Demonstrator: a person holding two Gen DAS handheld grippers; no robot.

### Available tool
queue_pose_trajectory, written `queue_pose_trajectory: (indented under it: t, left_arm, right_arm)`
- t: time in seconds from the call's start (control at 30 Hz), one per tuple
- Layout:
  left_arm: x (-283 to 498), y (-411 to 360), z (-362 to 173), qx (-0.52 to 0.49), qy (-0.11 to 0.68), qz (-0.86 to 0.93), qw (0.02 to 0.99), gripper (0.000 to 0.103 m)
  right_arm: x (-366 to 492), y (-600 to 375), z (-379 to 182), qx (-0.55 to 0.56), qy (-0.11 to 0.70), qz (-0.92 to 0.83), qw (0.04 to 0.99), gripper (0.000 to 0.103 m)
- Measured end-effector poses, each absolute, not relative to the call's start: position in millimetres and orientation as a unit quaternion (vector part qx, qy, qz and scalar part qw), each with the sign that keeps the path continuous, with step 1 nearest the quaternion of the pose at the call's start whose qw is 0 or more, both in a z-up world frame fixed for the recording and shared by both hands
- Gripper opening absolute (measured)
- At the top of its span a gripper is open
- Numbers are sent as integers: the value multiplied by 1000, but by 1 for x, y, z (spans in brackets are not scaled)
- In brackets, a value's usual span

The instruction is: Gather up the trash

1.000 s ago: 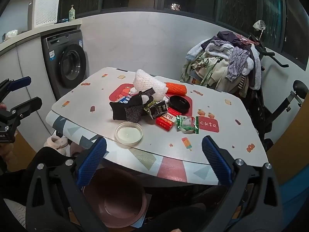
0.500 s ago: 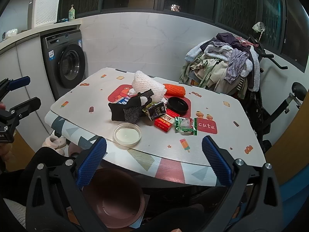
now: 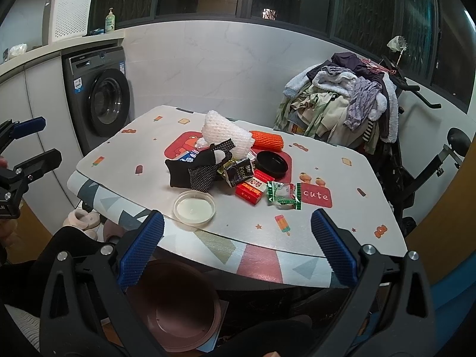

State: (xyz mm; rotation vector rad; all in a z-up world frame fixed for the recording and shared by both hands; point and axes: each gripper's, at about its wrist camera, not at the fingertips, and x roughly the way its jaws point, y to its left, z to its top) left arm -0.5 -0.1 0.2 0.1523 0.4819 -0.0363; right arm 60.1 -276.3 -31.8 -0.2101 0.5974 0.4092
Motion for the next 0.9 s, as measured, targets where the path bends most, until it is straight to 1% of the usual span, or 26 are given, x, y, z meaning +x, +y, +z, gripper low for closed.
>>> queue_pose_trajectory:
  t: [0.9]
  left_arm:
    - [-1,0,1,76,239,-19,968,98]
  right_arm:
    - [57,-283,-37,-103,291,195,931,97]
